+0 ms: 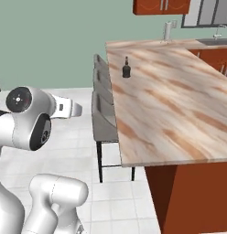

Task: Get the candle and the liquor from the cabinet and move them to the dining counter.

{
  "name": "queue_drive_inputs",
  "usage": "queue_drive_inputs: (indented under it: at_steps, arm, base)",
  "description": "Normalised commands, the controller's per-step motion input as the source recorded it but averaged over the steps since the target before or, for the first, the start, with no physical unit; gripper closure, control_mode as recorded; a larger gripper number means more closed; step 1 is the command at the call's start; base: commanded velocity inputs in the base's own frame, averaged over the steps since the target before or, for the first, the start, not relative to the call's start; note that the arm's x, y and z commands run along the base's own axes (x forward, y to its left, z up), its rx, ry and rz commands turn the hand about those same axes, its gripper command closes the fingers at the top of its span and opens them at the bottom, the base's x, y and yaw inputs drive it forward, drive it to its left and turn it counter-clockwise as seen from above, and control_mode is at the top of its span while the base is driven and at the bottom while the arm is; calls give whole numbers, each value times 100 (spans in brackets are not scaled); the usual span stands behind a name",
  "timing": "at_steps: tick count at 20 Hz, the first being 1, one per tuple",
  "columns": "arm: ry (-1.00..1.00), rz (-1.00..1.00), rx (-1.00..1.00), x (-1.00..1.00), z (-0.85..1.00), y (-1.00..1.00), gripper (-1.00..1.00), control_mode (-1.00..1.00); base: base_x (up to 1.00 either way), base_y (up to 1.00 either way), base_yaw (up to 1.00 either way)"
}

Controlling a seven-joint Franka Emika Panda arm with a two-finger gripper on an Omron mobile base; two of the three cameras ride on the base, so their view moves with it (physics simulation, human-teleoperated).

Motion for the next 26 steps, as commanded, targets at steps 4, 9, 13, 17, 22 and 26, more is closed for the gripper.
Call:
queue_drive_inputs:
  at_steps: [4, 9, 13, 17, 22, 26]
  arm:
    - [0, 0, 0, 0, 0, 0, 100, 100]
    - [0, 0, 0, 0, 0, 0, 100, 100]
    - [0, 0, 0, 0, 0, 0, 100, 100]
    - [0, 0, 0, 0, 0, 0, 100, 100]
    - [0, 0, 0, 0, 0, 0, 100, 100]
    - [0, 0, 0, 0, 0, 0, 100, 100]
  base:
    - [40, 69, -22]
    - [40, 68, -24]
    - [36, 63, -32]
    - [35, 61, -35]
    - [36, 60, -35]
    - [37, 61, -34]
